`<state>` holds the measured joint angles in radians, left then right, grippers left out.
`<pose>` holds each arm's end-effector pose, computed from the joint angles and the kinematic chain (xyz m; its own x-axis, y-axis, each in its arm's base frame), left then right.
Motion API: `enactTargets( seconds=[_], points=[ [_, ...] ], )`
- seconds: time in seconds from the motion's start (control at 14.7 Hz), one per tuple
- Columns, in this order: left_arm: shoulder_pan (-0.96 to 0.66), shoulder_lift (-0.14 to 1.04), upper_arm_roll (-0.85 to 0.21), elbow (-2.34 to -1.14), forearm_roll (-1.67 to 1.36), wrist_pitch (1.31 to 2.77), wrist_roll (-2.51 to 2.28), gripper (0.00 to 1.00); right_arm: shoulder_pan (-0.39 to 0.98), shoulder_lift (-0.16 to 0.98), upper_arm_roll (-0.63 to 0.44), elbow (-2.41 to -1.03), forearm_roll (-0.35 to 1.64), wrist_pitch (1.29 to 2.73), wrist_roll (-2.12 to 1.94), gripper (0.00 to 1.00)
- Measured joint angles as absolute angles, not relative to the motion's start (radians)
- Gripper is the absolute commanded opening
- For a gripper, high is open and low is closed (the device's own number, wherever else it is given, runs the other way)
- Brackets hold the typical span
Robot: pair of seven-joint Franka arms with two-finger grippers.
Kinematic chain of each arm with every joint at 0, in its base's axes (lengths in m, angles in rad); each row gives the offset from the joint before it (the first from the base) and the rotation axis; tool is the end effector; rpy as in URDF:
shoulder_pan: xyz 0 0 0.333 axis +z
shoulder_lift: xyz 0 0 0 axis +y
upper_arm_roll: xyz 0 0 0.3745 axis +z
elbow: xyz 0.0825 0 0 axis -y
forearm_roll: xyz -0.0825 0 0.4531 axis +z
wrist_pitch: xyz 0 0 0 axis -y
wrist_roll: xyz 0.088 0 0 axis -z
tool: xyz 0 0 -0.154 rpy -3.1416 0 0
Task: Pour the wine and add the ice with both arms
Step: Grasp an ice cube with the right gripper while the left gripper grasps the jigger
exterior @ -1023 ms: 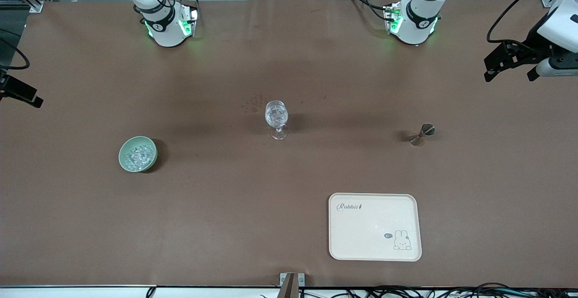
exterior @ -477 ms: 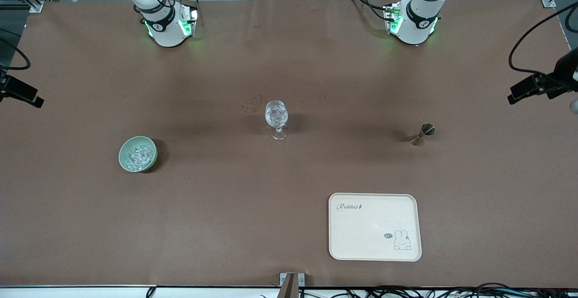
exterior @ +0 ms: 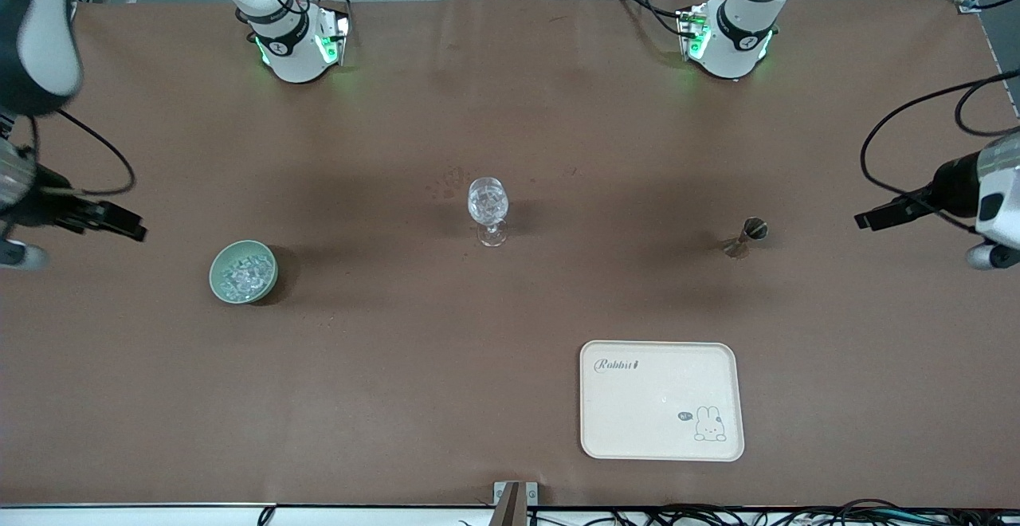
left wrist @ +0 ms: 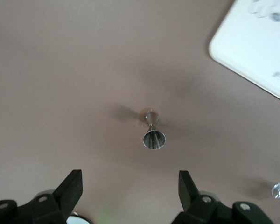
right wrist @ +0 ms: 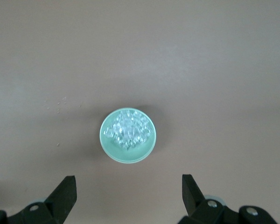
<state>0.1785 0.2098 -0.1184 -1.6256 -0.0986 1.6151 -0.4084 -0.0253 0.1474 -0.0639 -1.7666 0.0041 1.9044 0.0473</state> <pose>0.6692 0.0307 0.4757 0.8593 0.4480 -0.2470 0.4674 -0.8837 0.0234 0.6750 -0.0582 0.4619 0.9906 -0.1368 -0.0090 -0.1368 -0.9906 0.0060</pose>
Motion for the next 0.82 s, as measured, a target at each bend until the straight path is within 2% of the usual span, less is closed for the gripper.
enactTargets(
  seconds=[0.14, 0.27, 0.48, 0.61, 0.82],
  points=[
    [0.194, 0.278, -0.117, -1.629, -0.129, 1.612, -0.509, 0.93, -0.020, 0.194, -0.063, -1.835, 0.004, 2.016, 0.039, 1.00],
    [0.249, 0.366, -0.116, -1.632, -0.234, 1.611, -0.536, 0.89, -0.014, 0.237, -0.063, -1.882, 0.004, 2.101, 0.031, 1.00],
    [0.333, 0.500, -0.114, -1.633, -0.377, 1.611, -0.537, 0.90, 0.002, 0.298, -0.062, -1.933, 0.004, 2.207, 0.029, 1.00],
    [0.368, 0.582, -0.115, -1.633, -0.456, 1.611, -0.535, 0.89, 0.008, 0.337, -0.062, -1.965, 0.004, 2.268, 0.023, 0.93],
    [0.381, 0.675, -0.116, -1.637, -0.560, 1.610, -0.533, 0.88, 0.008, 0.386, -0.062, -1.980, 0.004, 2.308, 0.007, 0.78]
  ],
)
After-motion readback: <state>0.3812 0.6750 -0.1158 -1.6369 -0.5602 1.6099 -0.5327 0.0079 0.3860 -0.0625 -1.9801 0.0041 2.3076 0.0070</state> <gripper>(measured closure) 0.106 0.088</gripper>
